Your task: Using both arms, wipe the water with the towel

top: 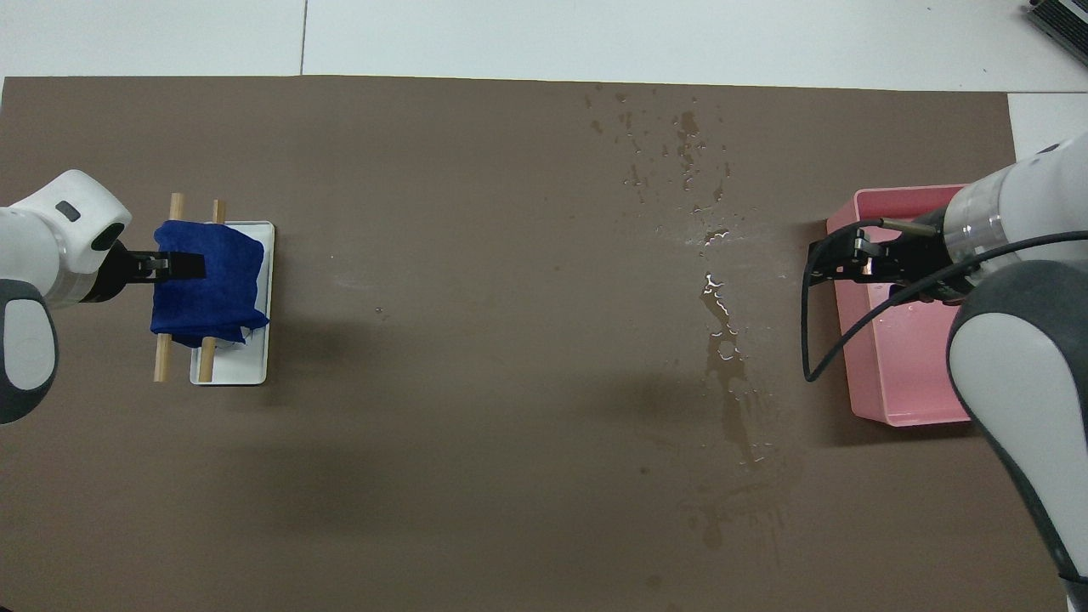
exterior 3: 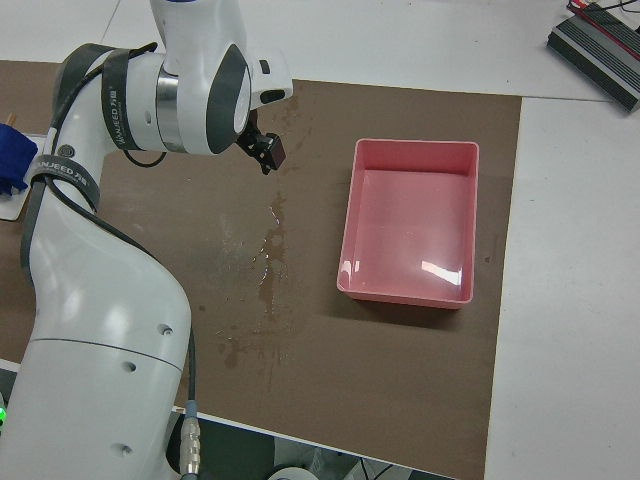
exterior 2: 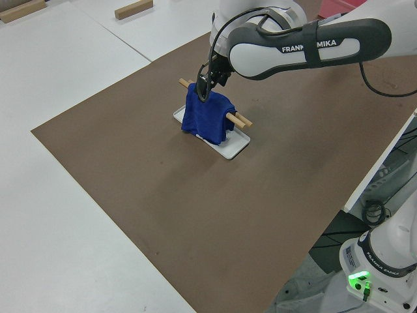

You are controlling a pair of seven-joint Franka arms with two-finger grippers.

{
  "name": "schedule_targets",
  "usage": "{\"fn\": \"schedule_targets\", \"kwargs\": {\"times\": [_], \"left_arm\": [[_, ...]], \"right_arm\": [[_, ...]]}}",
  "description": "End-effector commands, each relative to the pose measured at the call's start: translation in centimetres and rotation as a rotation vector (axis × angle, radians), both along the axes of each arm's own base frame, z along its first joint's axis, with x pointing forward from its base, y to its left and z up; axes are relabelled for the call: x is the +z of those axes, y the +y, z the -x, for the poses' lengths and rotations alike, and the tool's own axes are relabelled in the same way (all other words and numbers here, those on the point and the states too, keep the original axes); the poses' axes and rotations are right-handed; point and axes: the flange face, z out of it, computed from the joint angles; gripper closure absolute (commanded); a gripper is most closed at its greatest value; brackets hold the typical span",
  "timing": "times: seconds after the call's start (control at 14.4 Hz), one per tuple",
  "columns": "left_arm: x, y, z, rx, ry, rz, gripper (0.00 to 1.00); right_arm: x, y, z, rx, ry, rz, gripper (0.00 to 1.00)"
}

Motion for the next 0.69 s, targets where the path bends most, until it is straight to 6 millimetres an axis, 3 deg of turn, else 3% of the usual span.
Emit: {"fn": "schedule_targets", "kwargs": {"times": [0.0, 0.28, 0.62], "left_arm": [[-0.3, 0.2, 0.4, 0.015, -0.021, 0.0, 0.15], [-1.4, 0.3, 0.9, 0.017, -0.019, -0.002, 0.2], [-1.2, 0.9, 0.7, 0.026, -0.021, -0.002, 0.52]], "right_arm": [[-0.6, 0.7, 0.7, -0.174, 0.012, -0.079, 0.0], [-0.3, 4.5, 0.6, -0.521, 0.091, -0.248, 0.0], [-2.1, 8.5, 2.0, -0.731, 0.19, -0.349, 0.0]]}}
